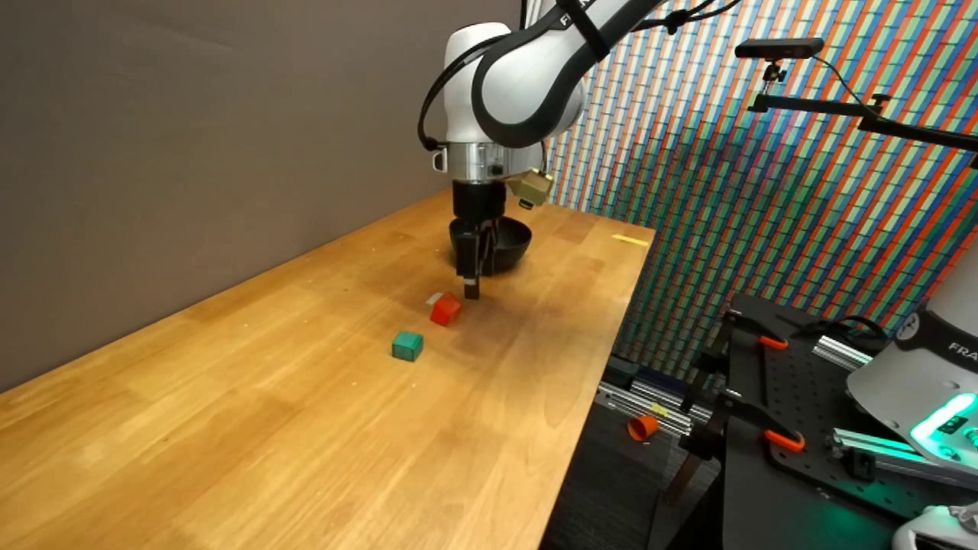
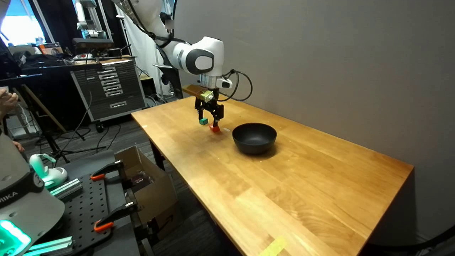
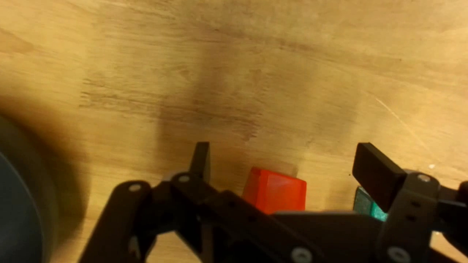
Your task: Place the orange and green blocks inside the black bowl
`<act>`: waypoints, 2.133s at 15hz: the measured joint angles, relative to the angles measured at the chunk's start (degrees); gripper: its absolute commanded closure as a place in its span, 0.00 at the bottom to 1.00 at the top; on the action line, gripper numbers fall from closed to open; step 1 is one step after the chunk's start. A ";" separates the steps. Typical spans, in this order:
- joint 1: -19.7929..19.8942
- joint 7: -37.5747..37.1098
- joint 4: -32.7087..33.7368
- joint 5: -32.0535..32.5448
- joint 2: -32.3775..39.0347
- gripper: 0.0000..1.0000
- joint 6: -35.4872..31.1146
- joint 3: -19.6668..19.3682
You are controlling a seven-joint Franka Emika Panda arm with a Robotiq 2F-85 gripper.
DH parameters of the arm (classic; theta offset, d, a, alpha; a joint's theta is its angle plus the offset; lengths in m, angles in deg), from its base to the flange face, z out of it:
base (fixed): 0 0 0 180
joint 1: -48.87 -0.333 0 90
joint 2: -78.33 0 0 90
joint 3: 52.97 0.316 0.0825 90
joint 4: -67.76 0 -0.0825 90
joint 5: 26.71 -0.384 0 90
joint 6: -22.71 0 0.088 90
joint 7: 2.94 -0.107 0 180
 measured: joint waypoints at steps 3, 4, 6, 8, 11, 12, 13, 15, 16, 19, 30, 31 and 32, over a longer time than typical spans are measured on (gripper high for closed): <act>-1.17 -5.07 2.76 2.32 3.11 0.00 -0.56 0.02; -1.57 -6.40 3.57 2.73 4.03 0.00 -0.57 0.02; -2.31 -8.43 5.17 3.26 5.76 0.00 -0.72 0.04; -2.93 -9.54 6.70 3.72 7.26 0.00 -1.49 0.06; -3.74 -11.58 9.31 6.01 9.45 0.25 -2.28 -0.16; -4.01 -12.26 10.12 7.04 10.11 0.34 -2.36 -0.42; -4.22 -12.85 10.87 8.12 10.73 0.42 -2.38 -0.71; -4.62 -14.06 11.75 10.15 11.54 0.58 -2.38 -1.48; -4.77 -14.61 11.77 10.94 11.56 0.67 -2.33 -1.85; -5.10 -16.41 11.48 13.30 10.80 0.79 -1.61 -3.34; -2.31 -24.76 3.54 26.65 -8.31 0.79 0.79 -13.01; -1.27 -24.66 3.35 26.64 -8.59 0.79 0.86 -12.86; -0.19 -24.27 3.29 26.38 -8.51 0.79 0.87 -12.46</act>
